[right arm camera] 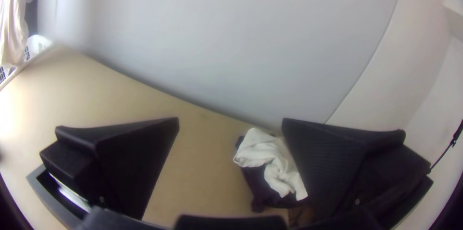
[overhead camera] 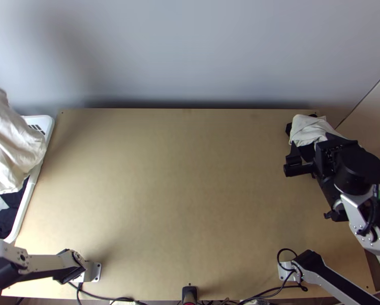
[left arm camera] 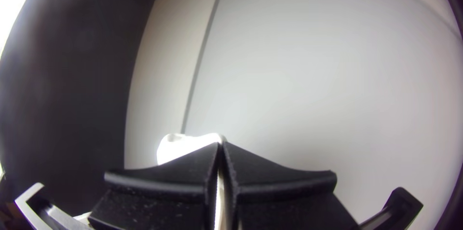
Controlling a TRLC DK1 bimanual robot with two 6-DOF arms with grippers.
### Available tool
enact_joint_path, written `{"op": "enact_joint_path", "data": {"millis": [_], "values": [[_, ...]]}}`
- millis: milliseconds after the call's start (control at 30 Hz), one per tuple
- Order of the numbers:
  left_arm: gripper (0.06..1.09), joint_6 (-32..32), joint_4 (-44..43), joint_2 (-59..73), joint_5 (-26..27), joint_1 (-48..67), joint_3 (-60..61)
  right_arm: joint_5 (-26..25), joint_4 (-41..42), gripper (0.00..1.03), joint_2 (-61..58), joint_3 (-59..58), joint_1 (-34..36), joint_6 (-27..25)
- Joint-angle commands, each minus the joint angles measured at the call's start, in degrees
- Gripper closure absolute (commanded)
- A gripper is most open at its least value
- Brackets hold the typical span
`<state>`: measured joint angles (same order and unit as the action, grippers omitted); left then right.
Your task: Fold the t-shirt
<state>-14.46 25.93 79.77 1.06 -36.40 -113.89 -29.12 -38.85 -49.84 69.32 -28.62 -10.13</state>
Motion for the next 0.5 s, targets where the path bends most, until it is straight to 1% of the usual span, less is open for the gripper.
{"op": "enact_joint_path", "data": {"millis": [0,167,300,467], "values": [[1.05,-1.4,-1.8,-4.3,0.5,13.5,-4.9,-0.1,-1.0,0.04,2.2,0.1,0.3,-4.4],[1.05,2.2,0.9,-5.2,0.5,28.8,-3.6,-0.1,-1.8,0.04,3.1,0.0,0.9,-8.5],[1.05,3.3,4.2,-5.9,0.5,40.6,-0.7,-0.1,-2.8,0.04,3.4,0.1,1.9,-8.7],[1.05,3.9,4.5,-7.6,-0.2,55.2,6.8,0.0,-4.1,0.04,3.6,0.0,2.8,-9.6]]}}
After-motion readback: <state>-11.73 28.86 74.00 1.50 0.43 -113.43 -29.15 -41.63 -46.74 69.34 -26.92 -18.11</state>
